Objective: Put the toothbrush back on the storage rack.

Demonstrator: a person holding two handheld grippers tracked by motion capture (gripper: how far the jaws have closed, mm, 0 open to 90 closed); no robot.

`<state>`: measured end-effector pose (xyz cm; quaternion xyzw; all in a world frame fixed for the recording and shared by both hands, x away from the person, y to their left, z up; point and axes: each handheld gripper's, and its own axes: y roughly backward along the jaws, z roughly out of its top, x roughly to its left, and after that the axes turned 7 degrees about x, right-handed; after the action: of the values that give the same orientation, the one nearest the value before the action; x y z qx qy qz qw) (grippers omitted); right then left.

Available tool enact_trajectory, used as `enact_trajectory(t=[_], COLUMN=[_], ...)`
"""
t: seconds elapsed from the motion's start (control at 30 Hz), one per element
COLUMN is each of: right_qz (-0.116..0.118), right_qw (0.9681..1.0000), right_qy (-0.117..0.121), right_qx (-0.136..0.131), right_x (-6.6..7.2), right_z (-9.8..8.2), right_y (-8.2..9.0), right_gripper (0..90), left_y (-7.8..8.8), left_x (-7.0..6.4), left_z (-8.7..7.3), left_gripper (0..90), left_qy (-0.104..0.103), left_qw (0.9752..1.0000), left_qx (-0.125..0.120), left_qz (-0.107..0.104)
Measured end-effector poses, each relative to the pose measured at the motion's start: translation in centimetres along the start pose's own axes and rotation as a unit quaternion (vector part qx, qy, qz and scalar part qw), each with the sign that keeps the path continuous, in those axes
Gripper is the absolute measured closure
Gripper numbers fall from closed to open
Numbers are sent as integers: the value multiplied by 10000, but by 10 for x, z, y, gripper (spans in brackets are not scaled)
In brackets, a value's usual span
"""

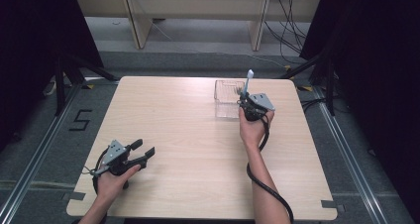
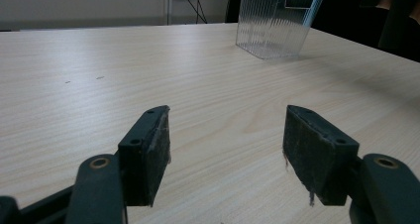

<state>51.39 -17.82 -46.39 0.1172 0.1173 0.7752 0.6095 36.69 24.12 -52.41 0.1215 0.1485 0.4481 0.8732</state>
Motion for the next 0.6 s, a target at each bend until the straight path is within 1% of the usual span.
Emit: enact_trajectory(t=[0.03, 0.07, 0.1, 0.13, 0.17, 0.2, 0.23, 0.27, 0.3, 0.33, 0.37, 0.4, 0.43, 0.47, 0.5, 0.53, 0.57, 0.6], right_qz=[-43, -24, 21, -3, -31, -16, -50, 9, -1, -29, -7, -34, -25, -49, -42, -4, 15, 27], right_qw=[10000, 10000, 10000, 10000, 9999, 9999, 9999, 9999, 9997, 9998, 9998, 9998, 9998, 9998, 9997, 9997, 9995, 9996], right_qy=[-25, -78, 1, 37, 15, -78, -11, 71, -90, 80, -34, -2, -17, -55, -87, -39, -113, -42], right_qx=[28, 53, 80, 81, 97, 123, 115, 109, 221, 197, 193, 197, 198, 197, 229, 259, 279, 291], right_x=[1, 1, -1, -1, 0, 1, 0, -2, 1, -2, -1, -1, -2, -1, -1, -2, -2, -3], right_z=[0, -1, -1, -2, -3, -4, -5, -5, -7, -7, -8, -8, -9, -9, -9, -9, -8, -8], right_y=[1, 1, 0, 0, 1, 0, 0, -1, 0, -1, -1, -2, -2, -1, -1, -1, 0, 1], right_gripper=[766, 759, 752, 741, 725, 711, 693, 680, 661, 642, 619, 593, 568, 549, 528, 514, 503, 491], left_y=[0, 0, 0, 0, 0, 0, 0, 0, 0, 0, 0, 0, 0, 1, 1, 1, 1, 1], left_x=[0, 0, 0, 0, 0, 0, 0, 0, 0, 0, 0, 0, 0, -1, -1, -1, -1, -1], left_z=[0, 0, 0, 0, 0, 0, 0, 0, 0, 0, 0, 0, 0, 0, 0, 1, 1, 1], left_gripper=[343, 343, 343, 343, 343, 343, 343, 343, 343, 343, 343, 343, 343, 343, 343, 343, 343, 343], left_qy=[-2, -5, -7, -7, -10, -11, -13, -17, -10, -12, -18, -16, -13, -23, -29, -28, -32, -22], left_qw=[10000, 10000, 10000, 10000, 10000, 10000, 10000, 10000, 10000, 10000, 10000, 10000, 10000, 9999, 10000, 10000, 9999, 10000], left_qx=[0, 2, 3, 5, 8, 8, 8, 8, 4, 2, 3, 4, 9, 85, 77, 82, 87, 83], left_qz=[-1, -1, 0, 1, 0, 0, 0, 0, -3, -3, 2, 3, 5, 52, 48, 45, 42, 37])
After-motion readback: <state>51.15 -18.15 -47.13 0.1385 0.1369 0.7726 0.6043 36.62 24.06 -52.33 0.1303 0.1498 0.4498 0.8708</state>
